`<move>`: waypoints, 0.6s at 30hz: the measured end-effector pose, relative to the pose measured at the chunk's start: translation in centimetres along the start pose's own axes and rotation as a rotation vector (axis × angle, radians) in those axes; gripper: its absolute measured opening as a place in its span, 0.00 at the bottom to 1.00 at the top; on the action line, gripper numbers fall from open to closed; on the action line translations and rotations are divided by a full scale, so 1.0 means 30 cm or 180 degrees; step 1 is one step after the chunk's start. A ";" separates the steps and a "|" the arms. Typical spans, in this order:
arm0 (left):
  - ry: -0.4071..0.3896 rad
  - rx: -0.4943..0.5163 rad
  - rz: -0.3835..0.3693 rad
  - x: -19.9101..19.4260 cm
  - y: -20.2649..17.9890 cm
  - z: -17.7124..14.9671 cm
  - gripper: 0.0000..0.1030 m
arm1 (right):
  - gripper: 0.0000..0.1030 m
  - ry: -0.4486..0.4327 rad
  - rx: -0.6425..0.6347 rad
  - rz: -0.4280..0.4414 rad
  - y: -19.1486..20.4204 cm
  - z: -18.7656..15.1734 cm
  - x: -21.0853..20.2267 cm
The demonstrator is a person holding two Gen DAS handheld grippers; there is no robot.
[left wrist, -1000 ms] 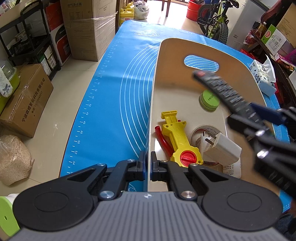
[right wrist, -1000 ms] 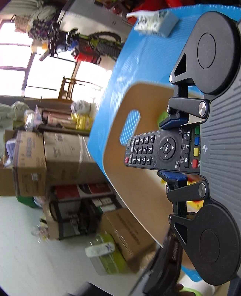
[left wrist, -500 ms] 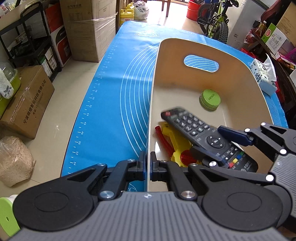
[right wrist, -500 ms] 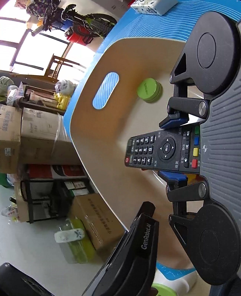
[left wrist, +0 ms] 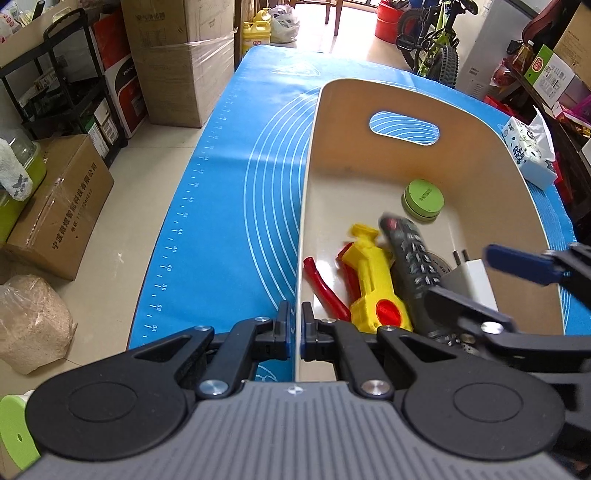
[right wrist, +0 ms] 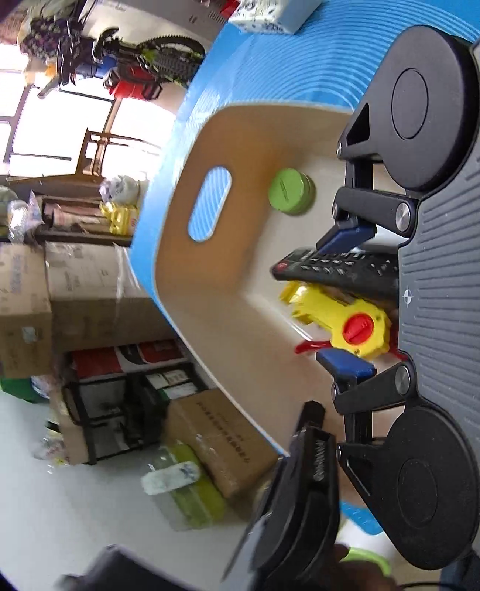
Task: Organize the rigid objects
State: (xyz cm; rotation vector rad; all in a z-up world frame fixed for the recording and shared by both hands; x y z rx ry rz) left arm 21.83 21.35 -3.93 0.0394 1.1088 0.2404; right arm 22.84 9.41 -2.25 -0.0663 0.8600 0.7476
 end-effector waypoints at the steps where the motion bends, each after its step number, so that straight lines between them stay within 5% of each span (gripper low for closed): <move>1: -0.0016 -0.0005 0.0016 -0.004 0.003 0.001 0.09 | 0.69 -0.0026 0.0015 -0.0012 -0.001 0.000 -0.016; 3: -0.0050 -0.0037 0.0042 -0.016 0.007 0.003 0.11 | 0.72 -0.0066 0.0051 -0.0055 -0.004 -0.001 -0.047; 5: -0.0118 -0.0048 0.0127 -0.036 0.008 0.005 0.33 | 0.74 -0.0097 0.0094 -0.0090 -0.007 -0.010 -0.078; 8: -0.0214 -0.0124 0.0176 -0.073 0.015 0.008 0.52 | 0.78 -0.0148 0.0161 -0.0145 -0.011 -0.026 -0.125; 18: -0.0618 -0.0087 0.0134 -0.286 -0.043 -0.019 0.71 | 0.89 -0.0351 0.0312 -0.0299 -0.012 -0.065 -0.295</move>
Point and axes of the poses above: each gripper's, at about its wrist camera, not at the fingertips, and x roughly the way its jaws point, y to its left, z to its top, the point moved 2 cm from there along x, roughly the way its jaws point, and after that the axes turned 14 degrees about z, right-handed, at the moved point
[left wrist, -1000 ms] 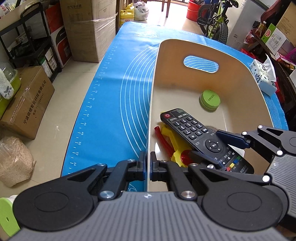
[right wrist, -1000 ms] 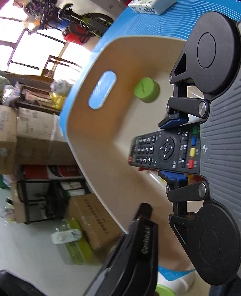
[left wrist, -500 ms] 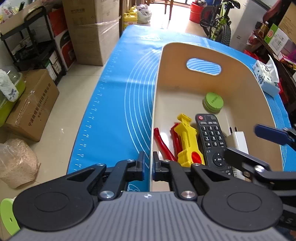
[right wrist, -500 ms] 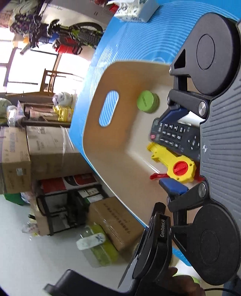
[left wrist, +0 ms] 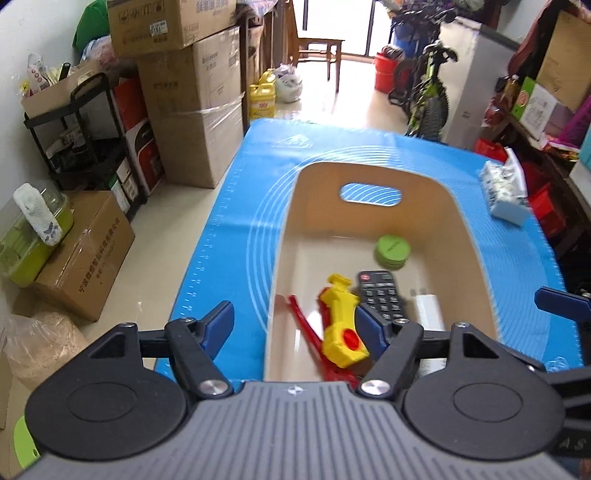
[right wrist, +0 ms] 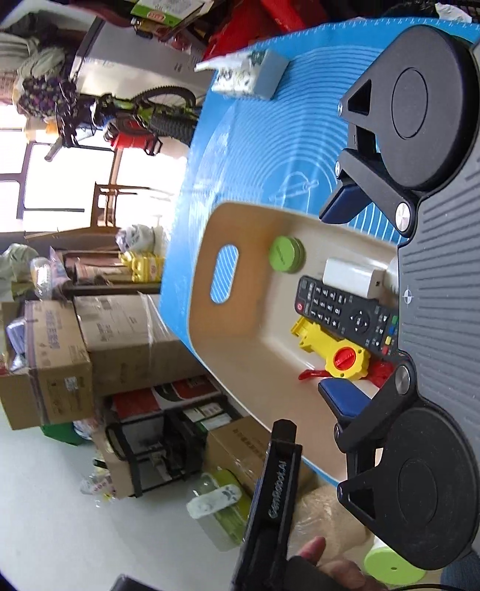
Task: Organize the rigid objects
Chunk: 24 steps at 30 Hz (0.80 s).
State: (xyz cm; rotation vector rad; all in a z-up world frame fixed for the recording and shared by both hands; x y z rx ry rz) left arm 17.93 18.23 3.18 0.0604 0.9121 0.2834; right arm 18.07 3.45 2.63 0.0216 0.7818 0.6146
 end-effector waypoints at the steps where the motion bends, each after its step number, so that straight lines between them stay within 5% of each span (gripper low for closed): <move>1: -0.0006 -0.0017 -0.0019 -0.019 -0.006 -0.006 0.71 | 0.90 -0.0025 0.0015 -0.0014 -0.001 0.000 -0.021; 24: -0.0347 0.0072 0.0066 -0.407 -0.160 -0.228 0.71 | 0.95 -0.0310 0.0194 -0.0155 -0.008 -0.211 -0.463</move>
Point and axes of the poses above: each gripper's, at about its wrist camera, not at the fingertips, and x roughly the way its jaws point, y to its left, z to its top, the point moved 2 cm from there along x, roughly the way its jaws point, and after that the axes turned 14 degrees about z, right-handed, at the moved point
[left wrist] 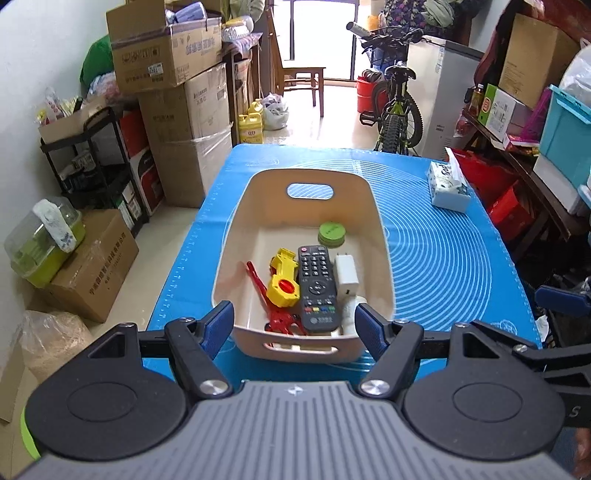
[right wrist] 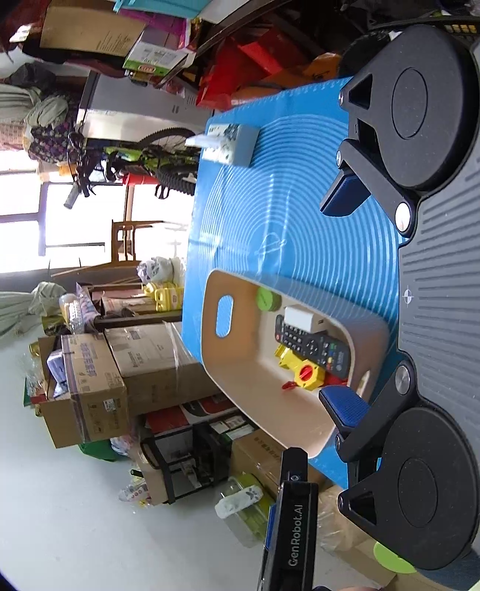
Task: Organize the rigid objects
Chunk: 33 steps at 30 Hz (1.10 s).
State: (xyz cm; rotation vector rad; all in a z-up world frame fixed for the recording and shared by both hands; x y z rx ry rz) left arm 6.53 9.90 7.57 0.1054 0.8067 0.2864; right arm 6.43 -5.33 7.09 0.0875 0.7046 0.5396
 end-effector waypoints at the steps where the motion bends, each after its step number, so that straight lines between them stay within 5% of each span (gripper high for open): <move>1: -0.0015 0.0012 -0.0005 -0.011 -0.010 -0.012 0.71 | 0.95 -0.0010 0.0014 -0.0006 -0.006 -0.010 -0.015; 15: -0.0167 0.0067 -0.0010 -0.087 -0.144 -0.153 0.71 | 0.95 -0.0141 0.0157 -0.0120 -0.098 -0.173 -0.137; 33: -0.0045 0.0018 0.0141 -0.022 -0.186 -0.337 0.71 | 0.95 -0.0083 0.0127 -0.0243 -0.127 -0.340 -0.127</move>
Point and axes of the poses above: each gripper's, at about its wrist camera, not at the fingertips, and x roughly the way its jaws point, y to its left, z to its top, the point moved 2 cm from there along x, roughly the way its jaws point, and after that the axes turned 14 degrees about z, right-handed, at the moved point
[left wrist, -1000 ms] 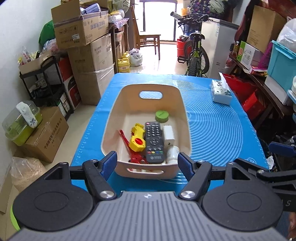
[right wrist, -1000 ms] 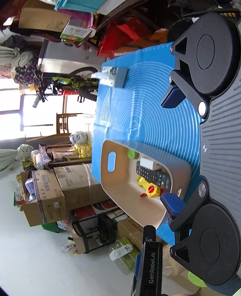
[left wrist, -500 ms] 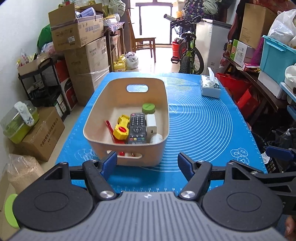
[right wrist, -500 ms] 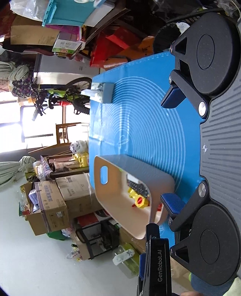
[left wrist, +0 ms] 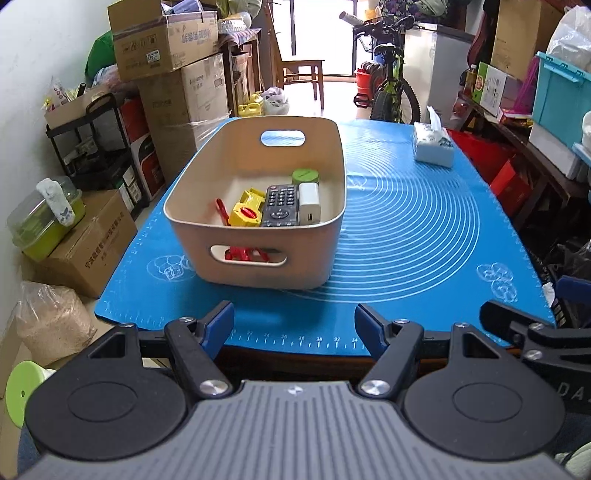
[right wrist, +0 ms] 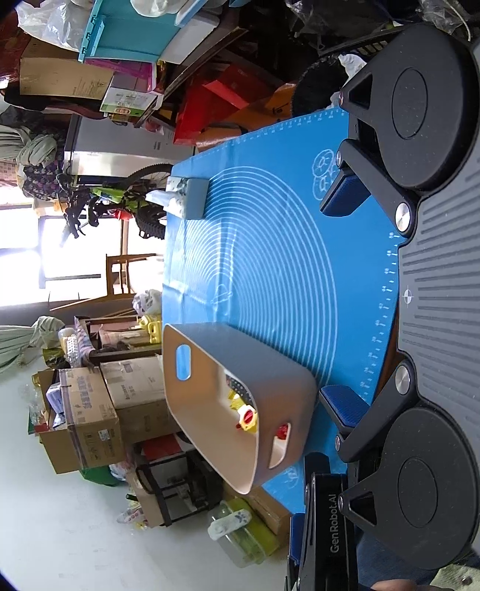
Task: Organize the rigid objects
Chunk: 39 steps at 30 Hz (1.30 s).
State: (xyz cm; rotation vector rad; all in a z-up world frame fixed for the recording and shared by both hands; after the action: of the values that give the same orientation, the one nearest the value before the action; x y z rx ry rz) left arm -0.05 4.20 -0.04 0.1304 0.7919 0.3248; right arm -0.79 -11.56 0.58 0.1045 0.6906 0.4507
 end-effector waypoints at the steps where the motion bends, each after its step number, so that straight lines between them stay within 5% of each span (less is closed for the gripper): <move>1: 0.0010 0.0016 0.0008 0.004 -0.003 -0.005 0.71 | 0.95 0.0003 -0.0004 -0.0008 0.001 -0.005 0.000; 39: 0.0009 0.0096 -0.0075 0.014 -0.022 -0.015 0.71 | 0.95 0.0016 0.0070 -0.0058 -0.005 -0.044 0.001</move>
State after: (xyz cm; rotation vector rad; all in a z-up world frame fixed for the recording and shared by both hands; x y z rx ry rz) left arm 0.07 3.73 -0.80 0.1488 0.8006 0.2910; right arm -1.55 -11.76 -0.49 0.1178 0.7010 0.4261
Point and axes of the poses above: each gripper's, at about its wrist camera, not at the fingertips, and x roughly the way its jaws point, y to its left, z to its top, the point moved 2 cm from there along x, roughly the way its jaws point, and after that the axes turned 14 degrees about z, right-handed, at the moved point
